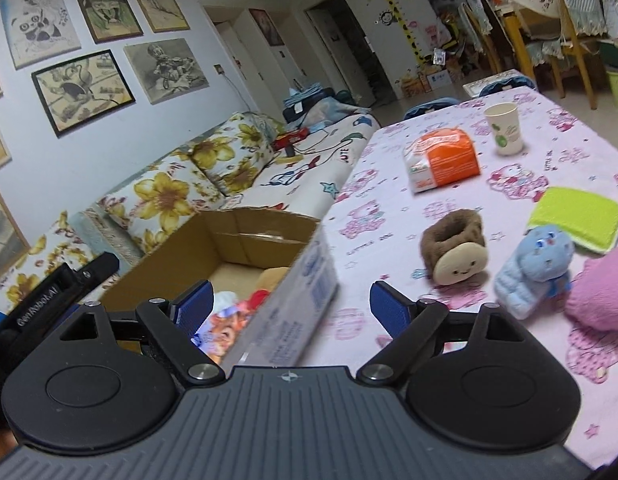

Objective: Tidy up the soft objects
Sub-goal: 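Drop the orange towel roll into the box with right while left drops the white roll in, then move right toward the green sponge while left moves toward the white pompom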

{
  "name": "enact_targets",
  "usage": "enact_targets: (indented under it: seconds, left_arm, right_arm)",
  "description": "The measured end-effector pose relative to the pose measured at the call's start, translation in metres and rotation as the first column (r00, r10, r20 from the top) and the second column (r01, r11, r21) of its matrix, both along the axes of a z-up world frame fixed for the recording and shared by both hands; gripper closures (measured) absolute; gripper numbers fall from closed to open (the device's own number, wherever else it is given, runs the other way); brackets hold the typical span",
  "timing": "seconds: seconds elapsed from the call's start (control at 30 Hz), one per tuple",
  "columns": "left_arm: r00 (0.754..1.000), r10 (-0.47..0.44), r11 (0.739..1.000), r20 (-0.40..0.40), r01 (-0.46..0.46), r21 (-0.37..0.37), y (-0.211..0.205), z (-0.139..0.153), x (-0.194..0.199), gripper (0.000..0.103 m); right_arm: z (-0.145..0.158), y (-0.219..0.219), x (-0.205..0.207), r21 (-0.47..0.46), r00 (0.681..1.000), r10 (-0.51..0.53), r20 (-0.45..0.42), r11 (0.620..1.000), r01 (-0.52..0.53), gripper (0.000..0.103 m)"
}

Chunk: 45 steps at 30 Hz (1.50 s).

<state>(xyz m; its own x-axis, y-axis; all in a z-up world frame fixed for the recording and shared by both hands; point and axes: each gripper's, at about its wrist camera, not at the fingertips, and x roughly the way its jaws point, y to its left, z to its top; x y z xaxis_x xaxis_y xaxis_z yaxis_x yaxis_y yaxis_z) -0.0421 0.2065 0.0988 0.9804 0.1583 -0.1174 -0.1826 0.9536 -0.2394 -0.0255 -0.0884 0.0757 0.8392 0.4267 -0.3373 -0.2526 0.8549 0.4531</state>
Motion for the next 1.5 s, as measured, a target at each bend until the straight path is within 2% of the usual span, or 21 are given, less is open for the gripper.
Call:
enact_targets:
  seconds: [0.43,0.97,1.2,1.5]
  left_arm:
    - [0.995,-0.099,0.990,-0.008,0.099,0.103,-0.038,-0.004,0.005,0.001]
    - [0.973,-0.223,0.954,-0.055,0.229,0.194,-0.081,-0.014,0.008,0.001]
    - [0.955,-0.280,0.927,-0.093,0.295,0.233,-0.102,-0.022,0.007,0.001]
    - [0.922,-0.357,0.876,-0.150,0.387,0.290,-0.133,-0.033,0.002,0.001]
  right_arm:
    - [-0.003,-0.028,-0.005,-0.031,0.997,-0.081,0.009,0.996,0.081,0.000]
    - [-0.012,-0.057,-0.012,-0.063,0.984,-0.176,-0.001,0.982,0.176,0.000]
    - [-0.015,-0.063,-0.012,-0.057,0.974,-0.227,-0.013,0.972,0.226,0.000]
    - [-0.019,-0.069,-0.015,-0.058,0.959,-0.284,-0.022,0.958,0.283,0.000]
